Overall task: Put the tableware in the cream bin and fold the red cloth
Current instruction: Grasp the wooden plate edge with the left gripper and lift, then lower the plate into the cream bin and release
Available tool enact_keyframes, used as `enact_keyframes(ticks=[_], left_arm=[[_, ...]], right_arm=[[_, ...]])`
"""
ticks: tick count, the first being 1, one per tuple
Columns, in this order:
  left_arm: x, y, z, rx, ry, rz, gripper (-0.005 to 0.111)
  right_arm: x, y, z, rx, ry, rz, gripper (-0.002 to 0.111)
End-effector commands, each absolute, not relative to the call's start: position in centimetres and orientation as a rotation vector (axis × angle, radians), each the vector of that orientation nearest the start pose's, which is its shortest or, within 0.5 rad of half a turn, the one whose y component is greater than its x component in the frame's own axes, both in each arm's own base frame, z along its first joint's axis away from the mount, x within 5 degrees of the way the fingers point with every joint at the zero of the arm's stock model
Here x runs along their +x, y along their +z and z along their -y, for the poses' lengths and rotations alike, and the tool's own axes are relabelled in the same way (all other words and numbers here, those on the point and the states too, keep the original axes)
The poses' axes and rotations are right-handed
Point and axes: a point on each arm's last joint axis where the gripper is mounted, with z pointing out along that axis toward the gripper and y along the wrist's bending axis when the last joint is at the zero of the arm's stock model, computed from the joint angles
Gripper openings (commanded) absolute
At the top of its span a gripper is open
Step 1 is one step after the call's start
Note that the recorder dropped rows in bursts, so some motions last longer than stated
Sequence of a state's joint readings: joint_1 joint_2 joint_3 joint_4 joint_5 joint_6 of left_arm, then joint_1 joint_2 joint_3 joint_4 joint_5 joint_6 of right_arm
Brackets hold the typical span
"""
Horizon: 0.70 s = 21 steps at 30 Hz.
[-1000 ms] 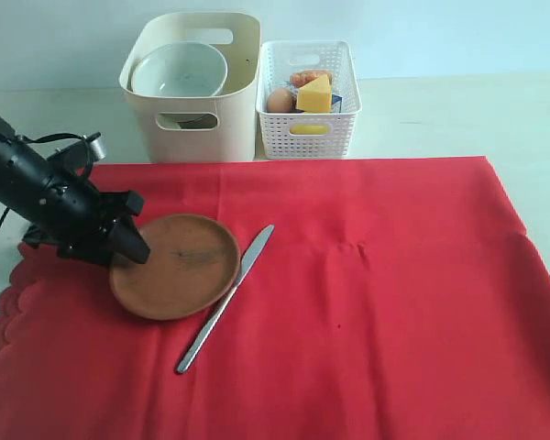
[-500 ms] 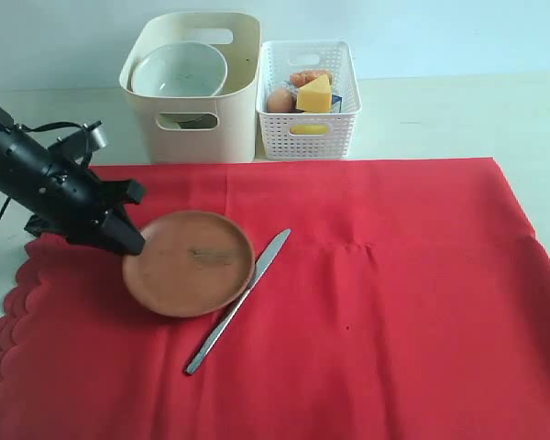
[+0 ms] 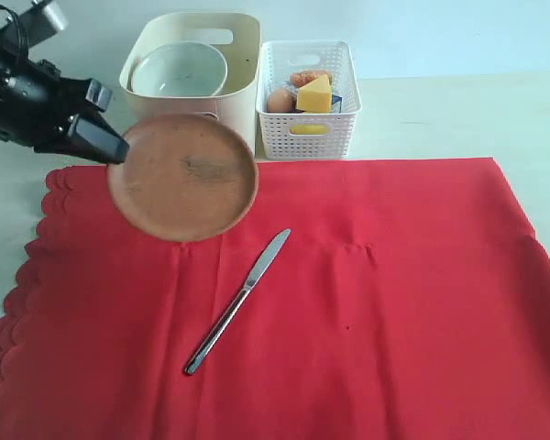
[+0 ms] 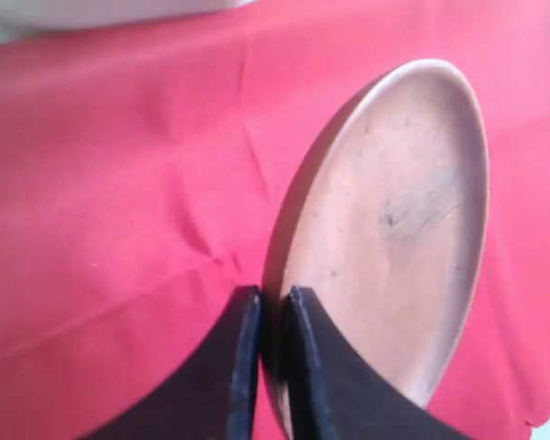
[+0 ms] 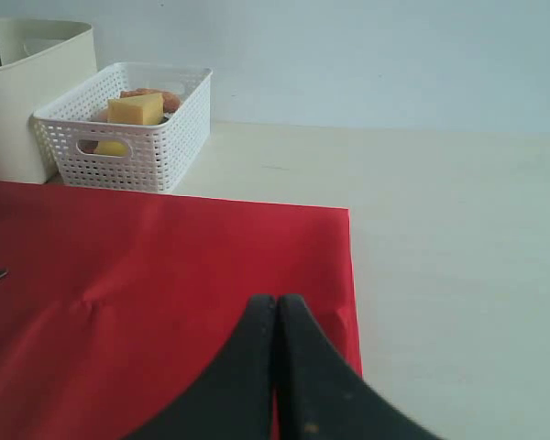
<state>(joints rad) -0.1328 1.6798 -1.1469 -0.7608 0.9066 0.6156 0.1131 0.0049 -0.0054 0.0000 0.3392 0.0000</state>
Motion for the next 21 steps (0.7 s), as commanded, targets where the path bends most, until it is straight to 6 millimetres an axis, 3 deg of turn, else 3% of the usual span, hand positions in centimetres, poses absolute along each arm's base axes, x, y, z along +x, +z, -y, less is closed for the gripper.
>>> enact_keyframes(ticks=[1,9,14,21], left_arm=[[31.9,28.4,9.5,0.440,-0.795,-2.508,0.000],[35.2,35.4,9.0,0.319,-0.642,-2.188,0.000],[38.8,36.0,8.4,0.247,-0.493,-2.057,0.000],[44.1,34.2,8.3,0.266,-0.351,-1.978,0.000]], right_arm=[[5.4,18.4,-0.6,-0.098,0.077,-1.808,0.000],[5.4,18.4,-0.6,-0.098,0.077,-1.808,0.000],[5.4,18.4,-0.6,-0.098,0.077,-1.808,0.000],[5.4,18.4,-0.6,-0.098,0.077,-1.808,0.000]])
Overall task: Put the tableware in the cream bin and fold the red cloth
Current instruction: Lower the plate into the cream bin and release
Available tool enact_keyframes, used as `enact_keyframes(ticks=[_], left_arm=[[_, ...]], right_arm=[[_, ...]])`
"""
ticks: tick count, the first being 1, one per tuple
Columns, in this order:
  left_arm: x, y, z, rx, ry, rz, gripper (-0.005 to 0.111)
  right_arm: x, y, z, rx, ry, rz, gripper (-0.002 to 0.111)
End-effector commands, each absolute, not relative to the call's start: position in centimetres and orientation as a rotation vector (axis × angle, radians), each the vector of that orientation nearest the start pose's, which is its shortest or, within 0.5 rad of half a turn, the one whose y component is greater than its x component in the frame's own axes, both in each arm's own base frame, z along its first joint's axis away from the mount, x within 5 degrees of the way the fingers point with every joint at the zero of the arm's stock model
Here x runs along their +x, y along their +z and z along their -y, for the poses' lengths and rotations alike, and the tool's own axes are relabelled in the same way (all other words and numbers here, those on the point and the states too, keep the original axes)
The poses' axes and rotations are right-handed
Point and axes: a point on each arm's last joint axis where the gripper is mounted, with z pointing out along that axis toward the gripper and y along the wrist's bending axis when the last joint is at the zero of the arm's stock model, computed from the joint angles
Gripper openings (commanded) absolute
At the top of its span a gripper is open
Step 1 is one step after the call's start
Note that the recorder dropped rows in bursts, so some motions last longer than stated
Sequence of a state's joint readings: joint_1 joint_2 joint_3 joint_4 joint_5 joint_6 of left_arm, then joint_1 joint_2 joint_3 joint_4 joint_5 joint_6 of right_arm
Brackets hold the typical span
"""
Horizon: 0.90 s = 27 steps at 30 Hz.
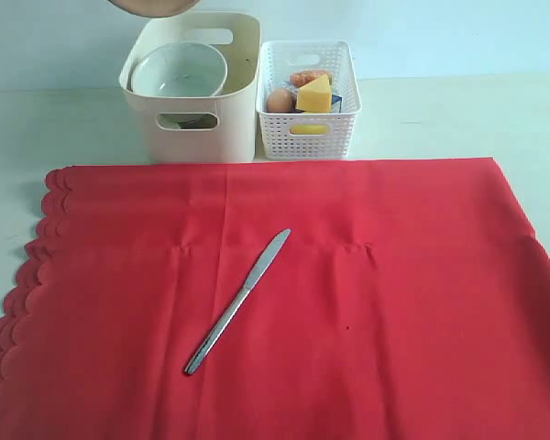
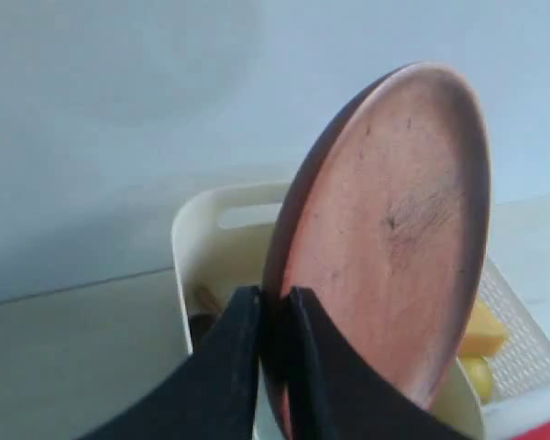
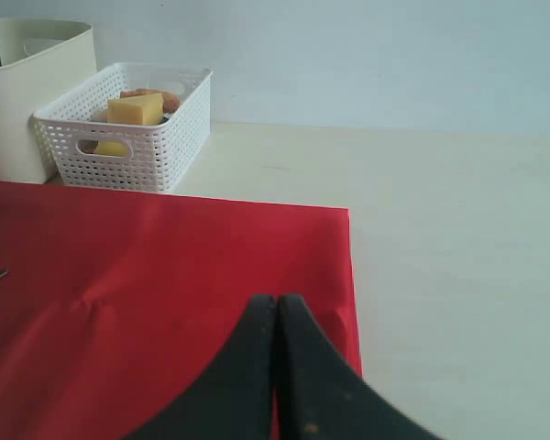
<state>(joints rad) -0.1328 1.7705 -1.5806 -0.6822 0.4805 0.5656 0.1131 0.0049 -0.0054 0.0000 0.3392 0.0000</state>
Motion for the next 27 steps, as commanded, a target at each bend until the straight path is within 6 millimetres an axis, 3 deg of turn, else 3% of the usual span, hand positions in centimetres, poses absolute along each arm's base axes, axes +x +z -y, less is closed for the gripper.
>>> enact_keyframes(ticks=[1,8,15,21,27], left_arm=[[44.9,33.8,8.4,0.278,-0.334,-1.970,0.000],[50.0,30.3,8.8,0.417,-0.199,-1.920,0.000],[53.2,27.5,9.4,0.521,-0.129,-1.889,0.000],[53.9,25.1,9.9,0.619,-0.136,-1.927,0.000],[53.6,24.2,10.2,0.705,-0.154,-1.957,0.000]], right_arm=[[5.4,18.4,-0.6,-0.098,0.077,-1.808,0.000],[5.4,18.4,-0.6,-0.098,0.077,-1.808,0.000],[5.4,18.4,-0.6,-0.098,0.077,-1.808,0.000],[5.4,18.4,-0.6,-0.098,0.077,-1.808,0.000],[5.4,18.4,-0.6,-0.098,0.077,-1.808,0.000]])
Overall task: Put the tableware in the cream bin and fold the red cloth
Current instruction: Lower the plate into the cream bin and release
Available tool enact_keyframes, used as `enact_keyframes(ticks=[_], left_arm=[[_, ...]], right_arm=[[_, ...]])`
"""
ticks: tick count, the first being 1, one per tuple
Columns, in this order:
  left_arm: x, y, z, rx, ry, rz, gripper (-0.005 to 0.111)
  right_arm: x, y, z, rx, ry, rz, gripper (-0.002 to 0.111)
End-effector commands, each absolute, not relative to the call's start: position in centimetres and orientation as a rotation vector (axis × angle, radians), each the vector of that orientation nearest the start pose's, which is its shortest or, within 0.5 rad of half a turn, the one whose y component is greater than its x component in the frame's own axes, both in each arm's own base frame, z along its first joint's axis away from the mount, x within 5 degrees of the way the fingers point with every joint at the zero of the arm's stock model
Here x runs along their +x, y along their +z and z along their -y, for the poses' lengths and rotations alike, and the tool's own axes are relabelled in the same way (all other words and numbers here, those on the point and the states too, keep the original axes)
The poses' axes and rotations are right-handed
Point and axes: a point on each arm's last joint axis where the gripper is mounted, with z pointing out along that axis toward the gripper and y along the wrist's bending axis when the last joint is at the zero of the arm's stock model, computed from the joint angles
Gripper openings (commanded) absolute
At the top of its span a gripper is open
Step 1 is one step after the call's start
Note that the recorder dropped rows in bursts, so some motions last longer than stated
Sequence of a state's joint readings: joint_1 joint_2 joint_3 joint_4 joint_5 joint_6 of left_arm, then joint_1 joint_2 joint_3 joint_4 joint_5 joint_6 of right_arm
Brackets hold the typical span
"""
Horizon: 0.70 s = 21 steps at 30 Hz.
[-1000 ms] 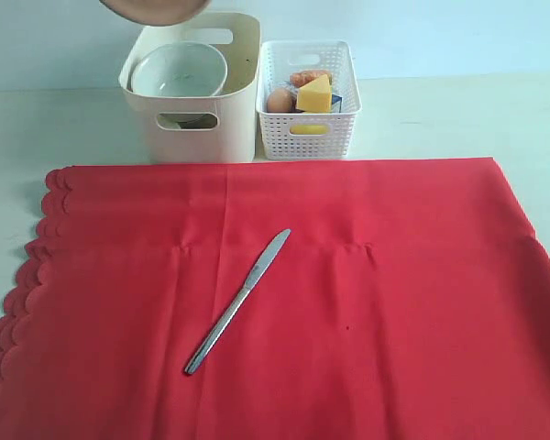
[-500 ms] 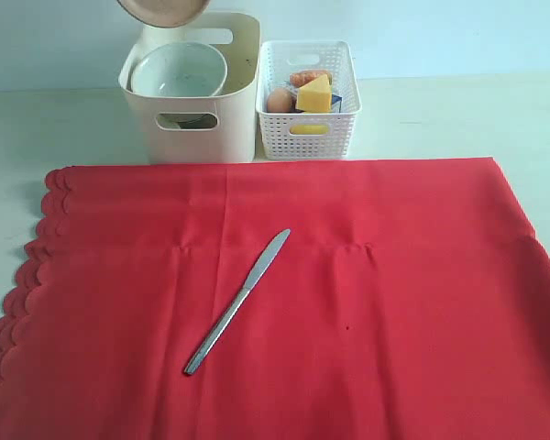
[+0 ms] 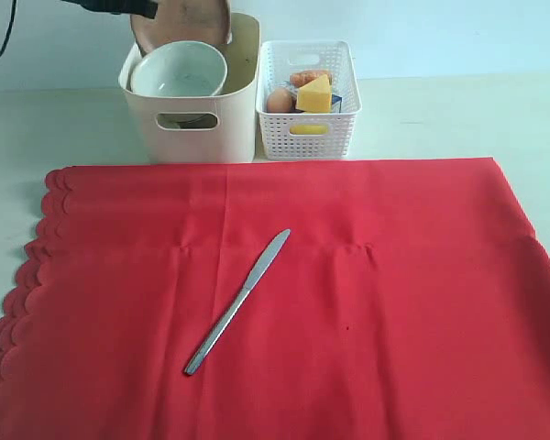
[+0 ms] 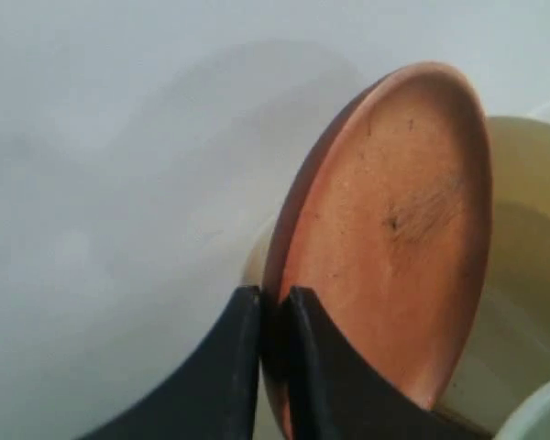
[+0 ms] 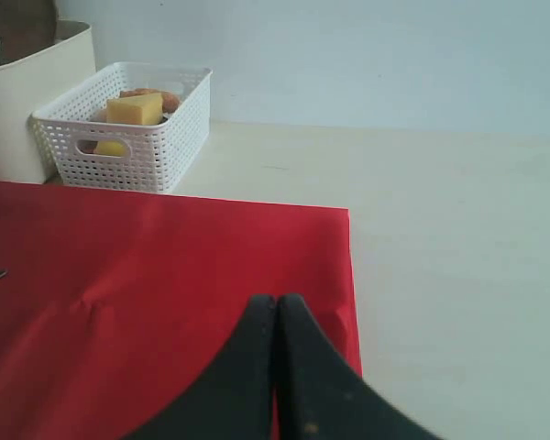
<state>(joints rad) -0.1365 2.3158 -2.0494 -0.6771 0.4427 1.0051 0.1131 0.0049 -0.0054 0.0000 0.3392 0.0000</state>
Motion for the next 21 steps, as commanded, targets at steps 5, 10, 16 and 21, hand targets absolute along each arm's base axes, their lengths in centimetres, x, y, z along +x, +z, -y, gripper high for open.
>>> enact_keyframes(ticks=[5,10,16,21], left_arm=[[53.5,24.1,10.4,0.707,-0.190,-1.976,0.000],[53.2,23.8,10.6,0.737,-0.226,-2.004,0.010],[52.9,24.0,10.7,0.745,-0.256,-2.021,0.028],[52.5,25.5,10.7,0.687,-0.283,-2.021,0.030]], right_arm=[[5.4,18.4,-0.6,-0.098,0.077,-1.808,0.000],[5.4,18.4,-0.6,-0.098,0.077,-1.808,0.000],[5.4,18.4,-0.6,-0.098,0.077,-1.808,0.000],[5.4,18.4,-0.6,-0.098,0.077,-1.808,0.000]])
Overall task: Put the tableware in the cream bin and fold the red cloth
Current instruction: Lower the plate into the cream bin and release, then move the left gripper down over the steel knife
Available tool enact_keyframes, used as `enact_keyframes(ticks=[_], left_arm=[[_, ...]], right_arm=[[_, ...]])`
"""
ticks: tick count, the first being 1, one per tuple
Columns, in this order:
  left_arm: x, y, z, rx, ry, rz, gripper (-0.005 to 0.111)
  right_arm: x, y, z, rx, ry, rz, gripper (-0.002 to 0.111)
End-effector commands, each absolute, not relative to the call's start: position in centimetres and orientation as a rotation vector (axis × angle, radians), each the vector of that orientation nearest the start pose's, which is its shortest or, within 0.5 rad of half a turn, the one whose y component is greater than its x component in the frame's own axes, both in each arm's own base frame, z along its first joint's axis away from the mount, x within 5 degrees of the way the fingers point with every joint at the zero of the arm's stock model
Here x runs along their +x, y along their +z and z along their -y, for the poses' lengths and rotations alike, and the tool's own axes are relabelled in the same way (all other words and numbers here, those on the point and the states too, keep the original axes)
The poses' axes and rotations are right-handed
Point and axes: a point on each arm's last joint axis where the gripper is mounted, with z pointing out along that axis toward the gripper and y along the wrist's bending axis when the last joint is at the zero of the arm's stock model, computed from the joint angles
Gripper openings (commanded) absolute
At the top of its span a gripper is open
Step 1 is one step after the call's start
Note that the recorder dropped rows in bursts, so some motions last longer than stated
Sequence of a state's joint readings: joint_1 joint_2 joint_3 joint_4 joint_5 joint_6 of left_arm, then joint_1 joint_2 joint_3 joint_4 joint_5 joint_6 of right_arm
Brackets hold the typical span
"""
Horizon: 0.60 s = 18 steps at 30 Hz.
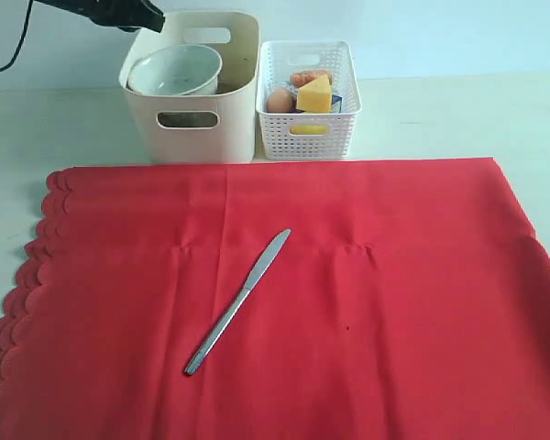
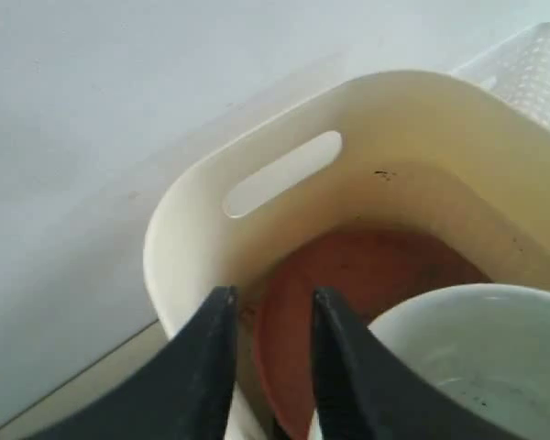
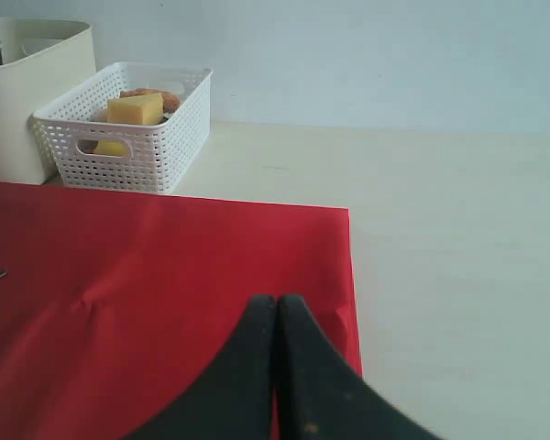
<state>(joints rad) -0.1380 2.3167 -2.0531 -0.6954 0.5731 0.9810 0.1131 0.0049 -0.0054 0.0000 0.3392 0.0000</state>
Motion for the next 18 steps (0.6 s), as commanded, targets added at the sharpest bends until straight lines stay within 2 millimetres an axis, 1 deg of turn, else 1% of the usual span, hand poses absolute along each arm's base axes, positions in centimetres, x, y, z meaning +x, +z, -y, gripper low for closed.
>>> enact_keyframes(ticks=[1,7,9,12,15,18], left_arm=[[52.3,25.9,10.7,0.690,-0.288,-2.018,0.030],[50.6,29.0,10.9,0.667,-0.377,-2.047,0.030],[49.9,30.1,11.0,0.618,-0.444,-2.082,0.030],[48.8,31.0,11.0,0.558,-0.514,-2.157,0.028],[47.6,31.6,10.9,0.582,-0.537,-2.238,0.019],[46.5,31.6,10.7,0.608,-0.546,-2.354,0.009]], right_arm=[[5.4,18.4,-0.6,-0.098,0.077,-1.808,0.000],[5.4,18.4,-0.6,-0.098,0.077,-1.808,0.000],[5.4,18.4,-0.6,-0.098,0.077,-1.808,0.000],[5.4,18.4,-0.6,-0.098,0.077,-1.808,0.000],[5.4,18.4,-0.6,-0.098,0.077,-1.808,0.000],[5.4,18.4,-0.6,-0.098,0.077,-1.808,0.000]])
